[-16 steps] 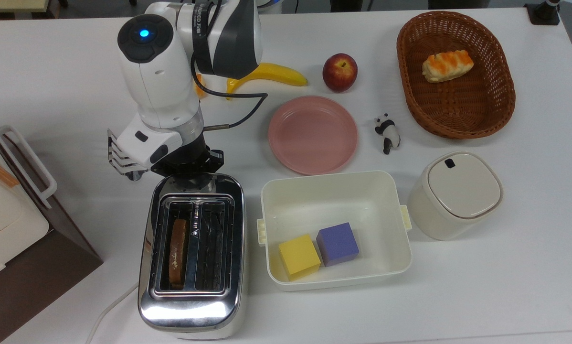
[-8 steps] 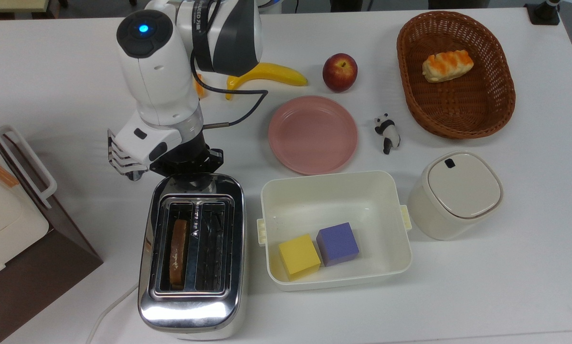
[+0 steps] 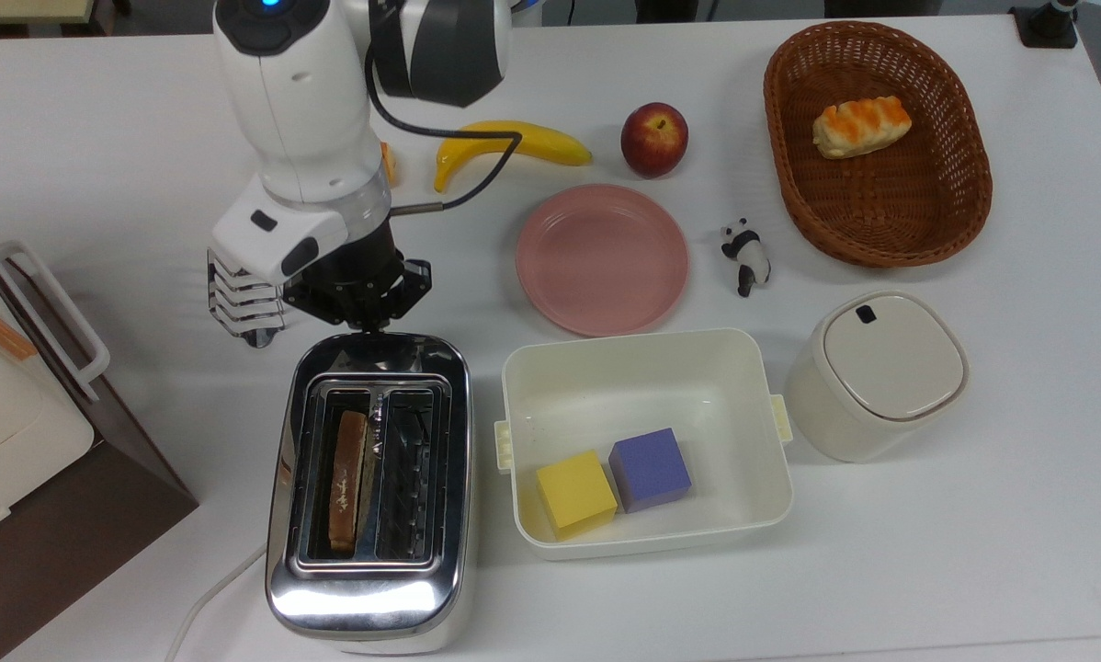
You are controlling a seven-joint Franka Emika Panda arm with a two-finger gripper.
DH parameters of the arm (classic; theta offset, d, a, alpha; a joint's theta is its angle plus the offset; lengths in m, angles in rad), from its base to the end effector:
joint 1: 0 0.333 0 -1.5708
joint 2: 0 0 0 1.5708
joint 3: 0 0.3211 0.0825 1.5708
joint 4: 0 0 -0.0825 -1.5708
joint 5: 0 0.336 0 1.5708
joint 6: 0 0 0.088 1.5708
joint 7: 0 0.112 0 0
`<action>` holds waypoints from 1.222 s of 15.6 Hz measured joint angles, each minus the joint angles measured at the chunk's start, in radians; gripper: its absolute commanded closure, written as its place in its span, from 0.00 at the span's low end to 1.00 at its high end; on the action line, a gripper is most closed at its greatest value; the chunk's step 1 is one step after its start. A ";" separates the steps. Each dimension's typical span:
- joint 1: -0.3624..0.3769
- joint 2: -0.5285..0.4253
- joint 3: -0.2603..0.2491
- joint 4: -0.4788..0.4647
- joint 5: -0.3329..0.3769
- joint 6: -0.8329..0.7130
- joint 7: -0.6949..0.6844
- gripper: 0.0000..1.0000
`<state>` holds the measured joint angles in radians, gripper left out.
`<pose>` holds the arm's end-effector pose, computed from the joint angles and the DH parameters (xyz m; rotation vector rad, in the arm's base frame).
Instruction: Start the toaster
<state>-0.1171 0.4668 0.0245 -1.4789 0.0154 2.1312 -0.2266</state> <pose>0.6651 -0.0640 0.4426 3.1167 0.1925 0.2931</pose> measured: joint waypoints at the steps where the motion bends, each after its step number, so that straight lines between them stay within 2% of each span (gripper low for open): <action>1: 0.000 -0.017 0.000 0.001 0.000 -0.022 0.000 1.00; 6: 0.000 -0.088 0.000 0.005 0.000 -0.137 0.000 0.99; 14: 0.000 -0.168 -0.002 0.008 0.000 -0.257 0.000 0.81; 16: 0.000 -0.179 -0.002 0.011 0.000 -0.288 0.000 0.67; 17: 0.000 -0.185 -0.002 0.015 -0.001 -0.306 0.000 0.52; 19: 0.000 -0.194 -0.004 0.035 -0.015 -0.350 0.000 0.14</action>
<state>-0.1168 0.2727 0.0203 -1.4443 0.0001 1.7815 -0.2265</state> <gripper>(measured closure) 0.692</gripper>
